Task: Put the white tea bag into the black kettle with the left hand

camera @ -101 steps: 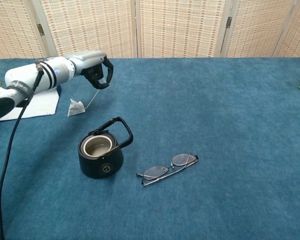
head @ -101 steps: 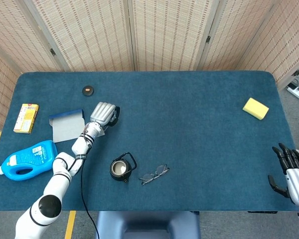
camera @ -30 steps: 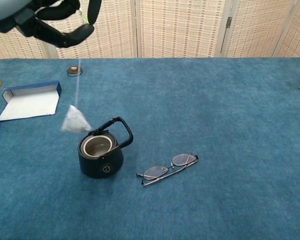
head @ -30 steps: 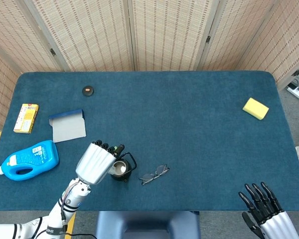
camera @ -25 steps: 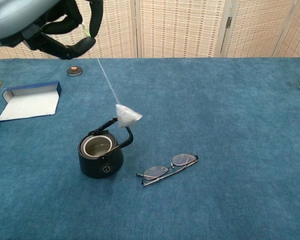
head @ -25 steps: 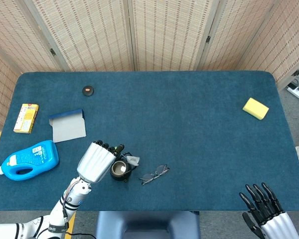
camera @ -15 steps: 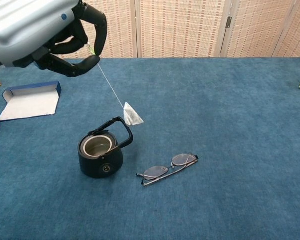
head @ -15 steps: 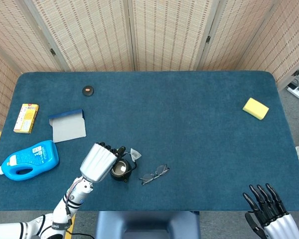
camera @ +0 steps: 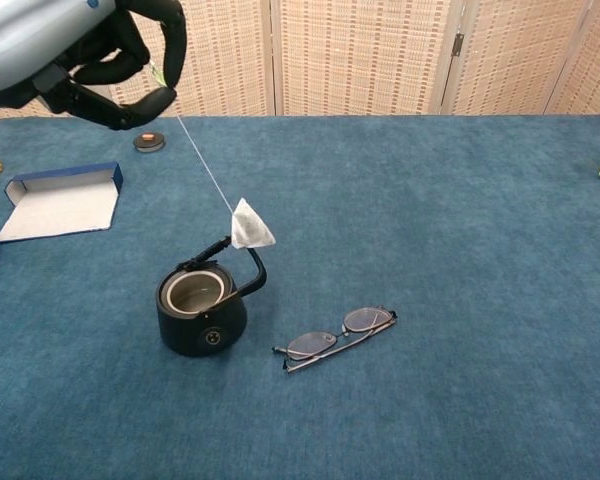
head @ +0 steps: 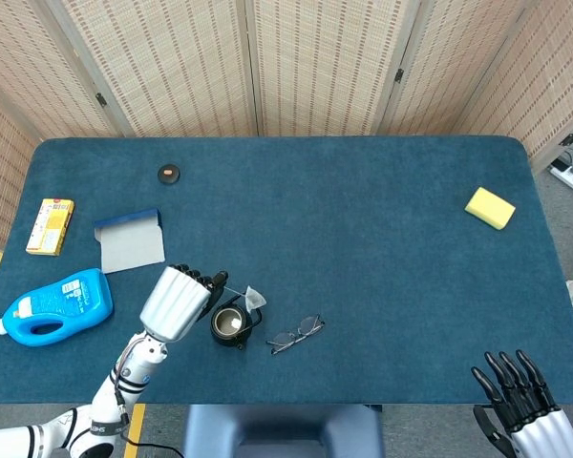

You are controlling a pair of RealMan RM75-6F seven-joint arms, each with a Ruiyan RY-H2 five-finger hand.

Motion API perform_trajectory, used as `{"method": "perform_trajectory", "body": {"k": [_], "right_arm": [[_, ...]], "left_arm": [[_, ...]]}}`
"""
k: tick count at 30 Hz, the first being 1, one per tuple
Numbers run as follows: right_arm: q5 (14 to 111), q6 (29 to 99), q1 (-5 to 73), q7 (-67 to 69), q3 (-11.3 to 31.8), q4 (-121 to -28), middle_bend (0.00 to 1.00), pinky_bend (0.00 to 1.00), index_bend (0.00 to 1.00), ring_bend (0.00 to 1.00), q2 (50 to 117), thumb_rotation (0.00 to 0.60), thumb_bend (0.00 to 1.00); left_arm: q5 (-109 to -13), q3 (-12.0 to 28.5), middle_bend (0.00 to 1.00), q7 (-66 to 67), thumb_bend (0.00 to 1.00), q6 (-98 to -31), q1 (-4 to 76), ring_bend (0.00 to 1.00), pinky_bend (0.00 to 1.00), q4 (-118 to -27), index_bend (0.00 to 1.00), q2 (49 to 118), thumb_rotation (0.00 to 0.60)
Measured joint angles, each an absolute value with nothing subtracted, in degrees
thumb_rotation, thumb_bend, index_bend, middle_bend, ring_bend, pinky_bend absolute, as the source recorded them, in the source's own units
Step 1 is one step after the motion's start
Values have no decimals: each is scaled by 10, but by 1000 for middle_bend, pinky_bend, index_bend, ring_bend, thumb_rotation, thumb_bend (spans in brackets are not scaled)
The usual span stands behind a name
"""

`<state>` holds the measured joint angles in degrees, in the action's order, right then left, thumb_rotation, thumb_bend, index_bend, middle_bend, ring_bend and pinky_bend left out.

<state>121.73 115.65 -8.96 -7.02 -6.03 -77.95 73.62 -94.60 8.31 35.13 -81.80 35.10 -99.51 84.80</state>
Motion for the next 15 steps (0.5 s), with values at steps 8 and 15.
{"method": "perform_trajectory", "body": {"k": [8, 15], "right_arm": [[1218, 1154, -90, -75, -59, -782, 0, 0, 0, 0, 738, 600, 442], [1219, 1158, -92, -75, -58, -781, 0, 0, 0, 0, 739, 600, 442]], "left_arm": [[-957, 76, 1000, 341, 533, -825, 334, 1000, 1000, -992, 689, 837, 600], [-964, 63, 1000, 326, 532, -822, 327, 1000, 1000, -962, 689, 855, 600]]}}
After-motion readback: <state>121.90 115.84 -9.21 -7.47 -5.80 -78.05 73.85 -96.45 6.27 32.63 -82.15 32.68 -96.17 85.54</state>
